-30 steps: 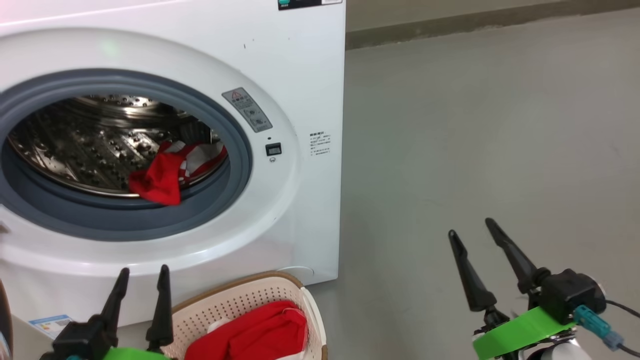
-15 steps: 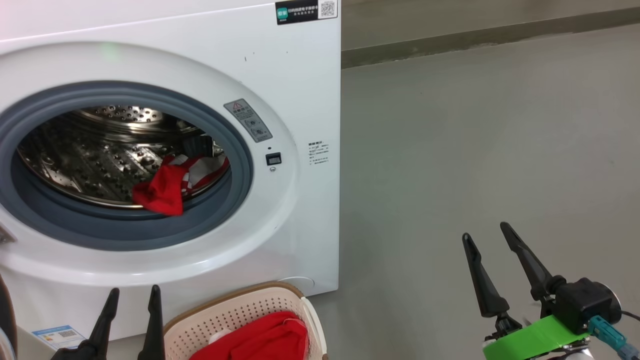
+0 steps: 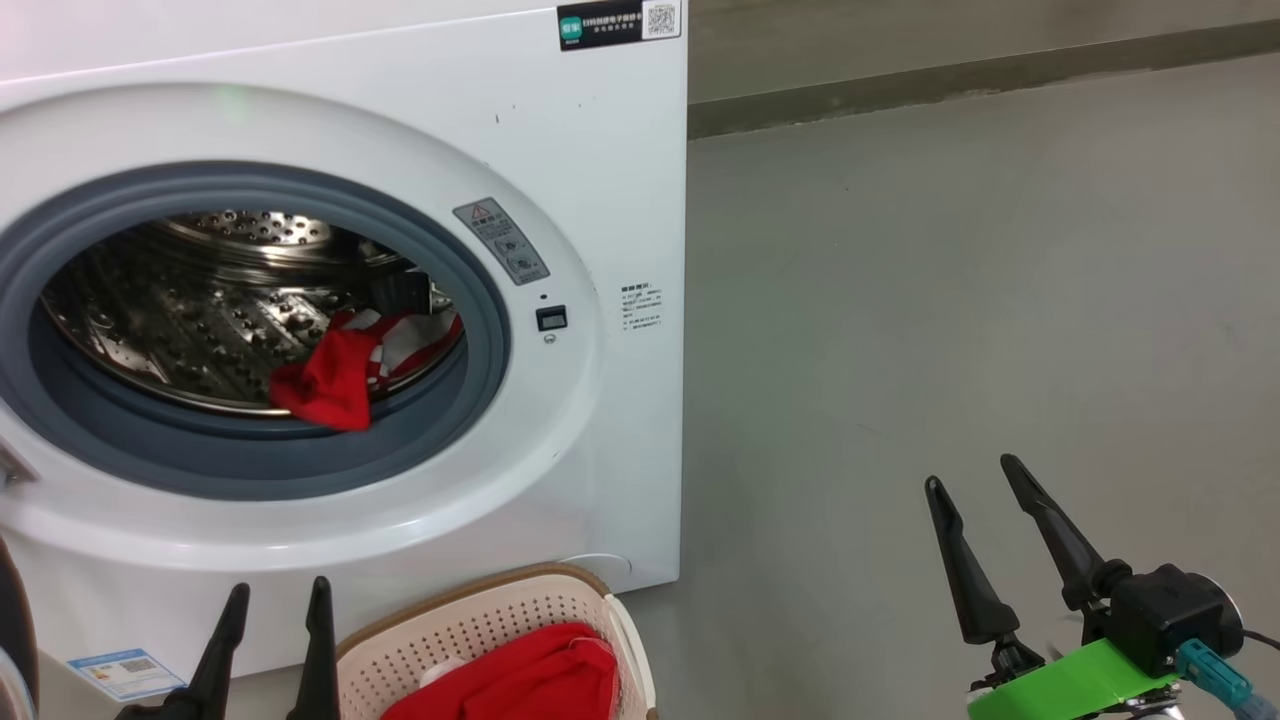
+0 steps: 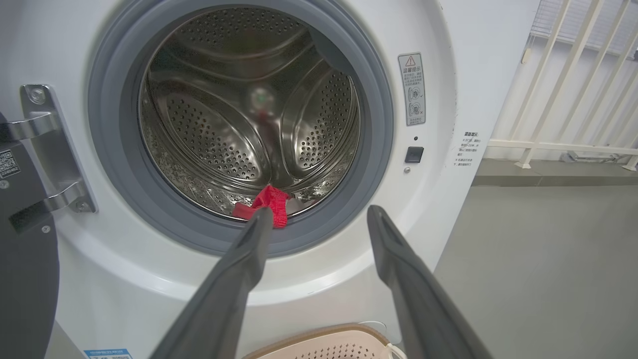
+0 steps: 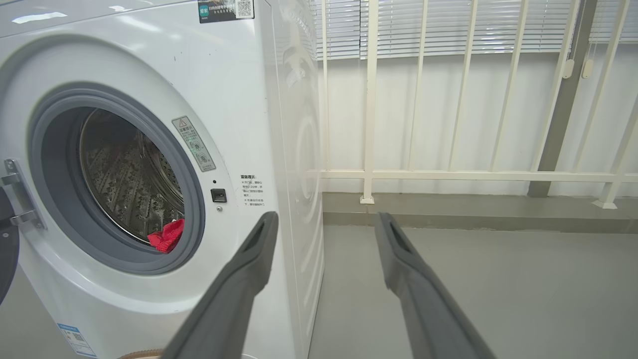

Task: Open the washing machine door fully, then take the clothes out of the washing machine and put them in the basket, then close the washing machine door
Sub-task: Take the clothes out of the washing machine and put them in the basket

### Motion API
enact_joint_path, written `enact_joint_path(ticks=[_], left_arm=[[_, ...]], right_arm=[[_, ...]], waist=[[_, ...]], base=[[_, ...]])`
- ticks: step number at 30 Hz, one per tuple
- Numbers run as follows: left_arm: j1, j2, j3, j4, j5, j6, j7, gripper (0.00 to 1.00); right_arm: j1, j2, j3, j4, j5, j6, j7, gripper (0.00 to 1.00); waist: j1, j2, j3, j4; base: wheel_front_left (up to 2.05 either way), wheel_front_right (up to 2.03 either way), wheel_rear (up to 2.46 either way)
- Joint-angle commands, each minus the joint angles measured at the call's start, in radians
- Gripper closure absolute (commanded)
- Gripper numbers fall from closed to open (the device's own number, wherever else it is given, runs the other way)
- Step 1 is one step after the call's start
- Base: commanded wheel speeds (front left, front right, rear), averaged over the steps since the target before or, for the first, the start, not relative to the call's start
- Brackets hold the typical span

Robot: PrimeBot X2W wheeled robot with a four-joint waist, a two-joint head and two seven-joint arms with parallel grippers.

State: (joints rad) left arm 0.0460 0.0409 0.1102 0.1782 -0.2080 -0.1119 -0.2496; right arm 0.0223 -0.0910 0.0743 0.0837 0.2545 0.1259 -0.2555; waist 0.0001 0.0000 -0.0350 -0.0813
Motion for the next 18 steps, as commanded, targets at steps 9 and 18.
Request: enact_joint_path(ticks=[9, 18], left_arm=[[-0.004, 0.009, 0.016, -0.035, -0.004, 0.014, -0.012, 0.0], [-0.011, 0.009, 0.003, -0.023, 0.01, 0.029, -0.012, 0.0]], right_arm=[[-0.006, -0.016, 0.021, -0.036, -0.003, 0.005, -0.006, 0.0], [-0.005, -0.011, 0.022, -0.039, 0.003, 0.005, -0.006, 0.0]], waist=[[-0.0001, 0.0, 0.001, 0.0], [-0.0001, 0.0, 0.019, 0.007]], base=[[0.0, 0.0, 0.0], [0.0, 0.0, 0.0]])
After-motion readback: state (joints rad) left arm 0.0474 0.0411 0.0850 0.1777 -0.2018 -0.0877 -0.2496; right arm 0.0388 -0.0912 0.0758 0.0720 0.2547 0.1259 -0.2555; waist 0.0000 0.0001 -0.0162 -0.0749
